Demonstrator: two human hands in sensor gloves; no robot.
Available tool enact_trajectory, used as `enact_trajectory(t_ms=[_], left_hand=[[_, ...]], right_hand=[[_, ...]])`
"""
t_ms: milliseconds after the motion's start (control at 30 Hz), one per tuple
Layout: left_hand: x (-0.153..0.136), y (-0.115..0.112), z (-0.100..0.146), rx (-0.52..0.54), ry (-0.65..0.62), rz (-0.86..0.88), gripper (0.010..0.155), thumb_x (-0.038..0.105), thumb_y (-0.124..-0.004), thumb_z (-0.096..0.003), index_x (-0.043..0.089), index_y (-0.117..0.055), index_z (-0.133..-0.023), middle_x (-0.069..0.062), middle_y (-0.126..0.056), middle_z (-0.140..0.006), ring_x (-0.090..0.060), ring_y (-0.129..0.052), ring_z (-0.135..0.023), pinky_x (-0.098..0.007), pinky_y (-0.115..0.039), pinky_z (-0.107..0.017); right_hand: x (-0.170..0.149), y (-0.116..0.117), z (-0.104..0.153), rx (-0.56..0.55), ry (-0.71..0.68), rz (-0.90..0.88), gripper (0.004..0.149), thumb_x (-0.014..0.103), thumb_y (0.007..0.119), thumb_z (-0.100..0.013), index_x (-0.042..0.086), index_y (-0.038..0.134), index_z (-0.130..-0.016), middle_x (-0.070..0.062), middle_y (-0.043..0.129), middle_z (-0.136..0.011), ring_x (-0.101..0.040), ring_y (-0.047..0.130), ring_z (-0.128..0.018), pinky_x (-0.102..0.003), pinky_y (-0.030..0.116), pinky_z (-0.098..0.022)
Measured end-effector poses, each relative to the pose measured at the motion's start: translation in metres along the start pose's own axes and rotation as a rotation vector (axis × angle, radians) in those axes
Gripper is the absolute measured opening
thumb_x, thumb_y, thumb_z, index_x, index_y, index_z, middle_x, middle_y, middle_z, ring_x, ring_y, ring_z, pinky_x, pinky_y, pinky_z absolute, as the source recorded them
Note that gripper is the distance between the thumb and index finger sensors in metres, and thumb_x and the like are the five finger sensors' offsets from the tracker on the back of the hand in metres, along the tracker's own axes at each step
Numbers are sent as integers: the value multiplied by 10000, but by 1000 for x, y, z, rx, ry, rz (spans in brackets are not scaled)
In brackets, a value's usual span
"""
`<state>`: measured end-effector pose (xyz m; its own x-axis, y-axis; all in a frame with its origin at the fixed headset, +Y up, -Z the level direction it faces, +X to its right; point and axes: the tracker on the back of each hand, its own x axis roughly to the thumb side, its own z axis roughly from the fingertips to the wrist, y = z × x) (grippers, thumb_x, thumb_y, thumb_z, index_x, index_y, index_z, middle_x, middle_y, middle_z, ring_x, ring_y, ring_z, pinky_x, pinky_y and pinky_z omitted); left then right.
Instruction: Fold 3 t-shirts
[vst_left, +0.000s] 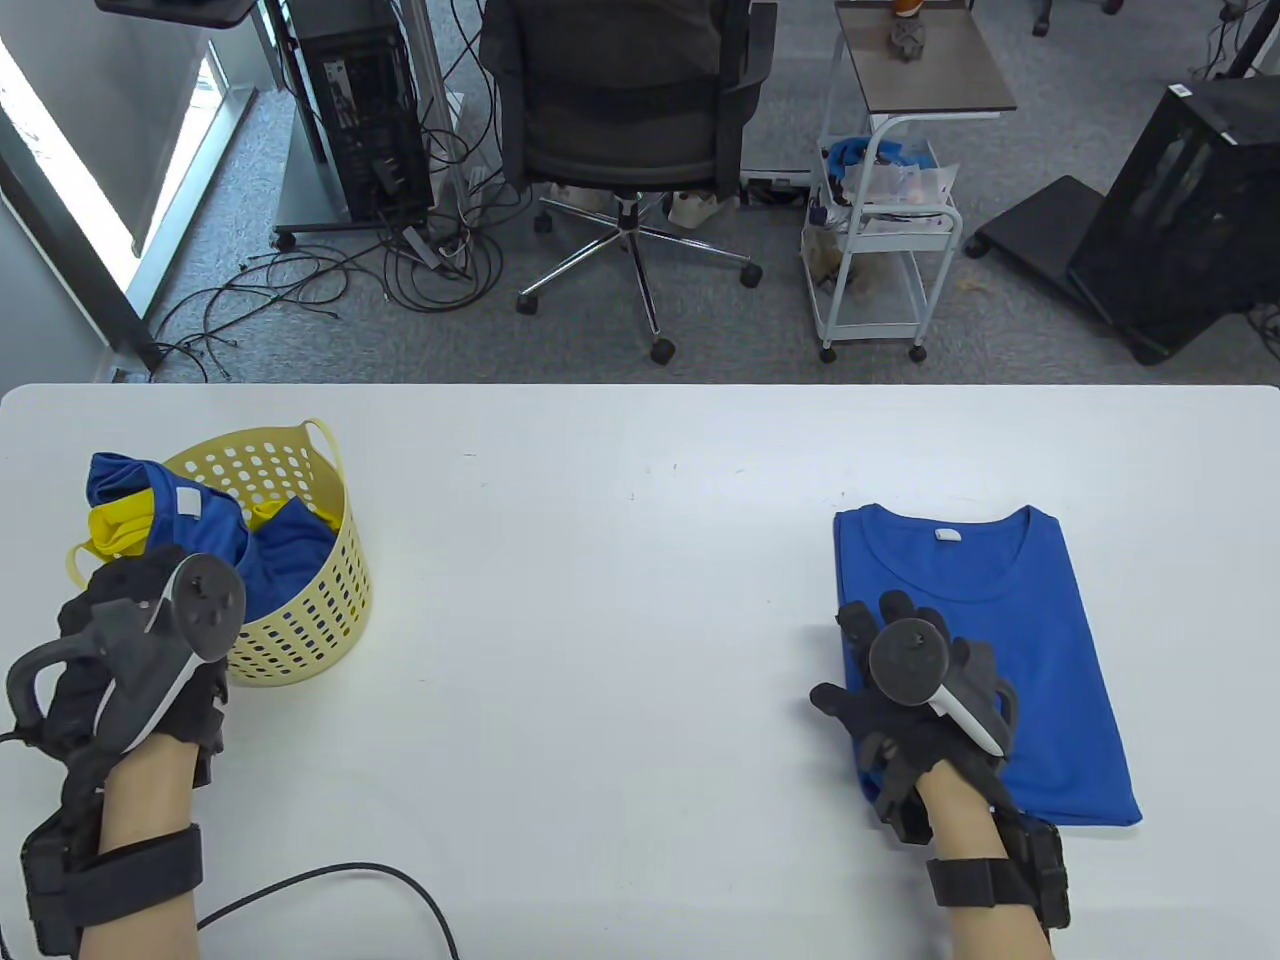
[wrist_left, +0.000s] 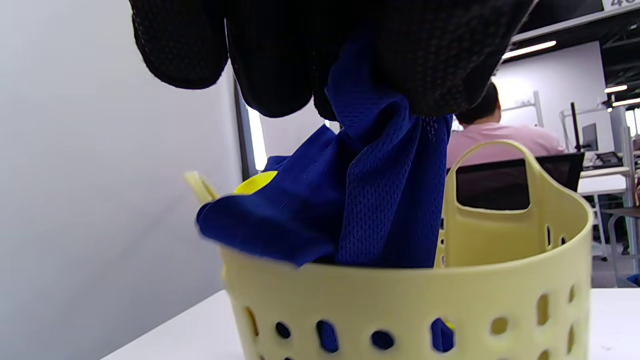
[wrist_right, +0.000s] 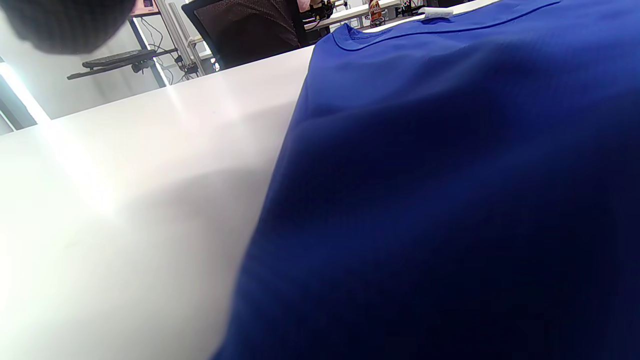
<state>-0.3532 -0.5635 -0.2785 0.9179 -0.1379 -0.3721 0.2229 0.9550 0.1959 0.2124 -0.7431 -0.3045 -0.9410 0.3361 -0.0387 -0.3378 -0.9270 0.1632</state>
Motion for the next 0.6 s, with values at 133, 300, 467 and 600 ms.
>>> enact_trajectory(t_ms=[133,300,467,600], left_hand=[[7,12,-2,7,-6,30,405,415,-838,-390,379,-772,-788,57,-911,-790,-193,-900,-743,-426,-804,-596],[16,32,-3,68,-26,73,402,423,-867,-382,386,-777,-772,64,-938,-723,-165,-939,-654,-392,-847,-548],[28,65,-3,124,-49,127,399,436,-873,-382,374,-789,-767,79,-942,-721,-155,-929,-679,-395,-833,-573],[38,94,-1,176,-72,144,406,435,-872,-379,354,-794,-769,71,-954,-707,-158,-942,-657,-395,-845,-558]], right_hand=[[0,0,0,-3,-4,-4,823,539,767,-379,335,275,-1006,-99,47,-1098,-498,112,-1018,-759,131,-686],[0,0,-2,0,-4,-9,825,539,767,-379,340,269,-1005,-95,37,-1097,-495,106,-1019,-757,130,-690],[-2,0,-2,1,3,-22,824,538,766,-381,339,267,-1005,-92,33,-1096,-494,100,-1019,-756,128,-691],[-2,0,-2,-1,5,-28,822,538,765,-381,340,267,-1005,-93,32,-1095,-494,101,-1019,-756,130,-692]])
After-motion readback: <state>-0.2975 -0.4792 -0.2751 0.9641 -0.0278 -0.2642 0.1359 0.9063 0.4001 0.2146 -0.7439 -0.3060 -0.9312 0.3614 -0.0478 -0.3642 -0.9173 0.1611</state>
